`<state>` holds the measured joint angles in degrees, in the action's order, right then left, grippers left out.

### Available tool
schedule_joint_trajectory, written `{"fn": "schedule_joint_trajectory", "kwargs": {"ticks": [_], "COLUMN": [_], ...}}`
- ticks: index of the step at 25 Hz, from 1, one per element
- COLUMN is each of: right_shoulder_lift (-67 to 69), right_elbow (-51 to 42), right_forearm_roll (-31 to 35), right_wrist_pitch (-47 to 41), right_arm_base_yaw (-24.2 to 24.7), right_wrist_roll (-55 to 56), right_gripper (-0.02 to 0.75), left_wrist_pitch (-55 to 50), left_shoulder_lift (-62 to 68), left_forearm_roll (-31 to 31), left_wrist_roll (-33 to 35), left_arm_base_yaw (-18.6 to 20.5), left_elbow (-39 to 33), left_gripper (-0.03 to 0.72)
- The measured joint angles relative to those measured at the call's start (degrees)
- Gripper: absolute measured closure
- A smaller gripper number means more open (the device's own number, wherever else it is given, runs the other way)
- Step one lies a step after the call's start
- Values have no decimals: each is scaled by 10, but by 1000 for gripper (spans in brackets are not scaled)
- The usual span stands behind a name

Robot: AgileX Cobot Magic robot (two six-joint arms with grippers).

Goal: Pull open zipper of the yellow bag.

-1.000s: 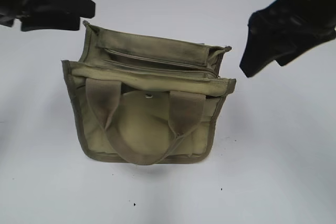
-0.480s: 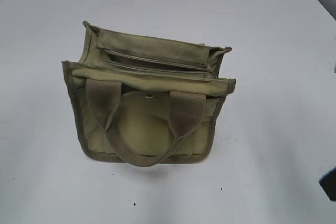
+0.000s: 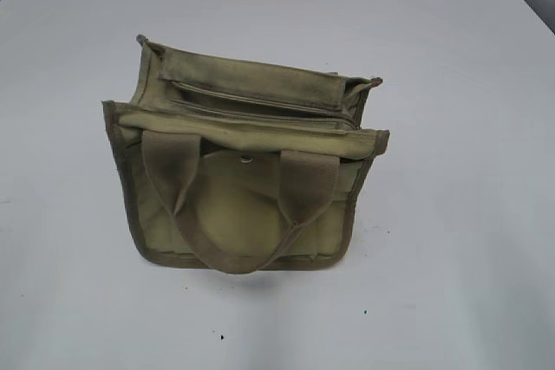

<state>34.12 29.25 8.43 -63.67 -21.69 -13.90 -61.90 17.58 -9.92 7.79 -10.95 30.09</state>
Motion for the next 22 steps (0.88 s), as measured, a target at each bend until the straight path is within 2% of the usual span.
{"fn": "schedule_joint_trajectory", "kwargs": {"ticks": [7,22], "right_shoulder_lift": [-71,-72], "right_elbow": [-13,-13], "right_forearm_roll": [-4,7], "right_wrist_pitch": [8,10], "right_arm_base_yaw": [0,0], "right_wrist_roll": [0,1], "right_gripper": [153,155], "left_wrist_pitch": [8,10], "left_shoulder_lift": [-42,-42], "left_forearm_roll": [28,34], "left_wrist_roll": [0,0], "left_arm_base_yaw": [0,0], "left_elbow": [-2,-3], "left_gripper": [266,266]}}
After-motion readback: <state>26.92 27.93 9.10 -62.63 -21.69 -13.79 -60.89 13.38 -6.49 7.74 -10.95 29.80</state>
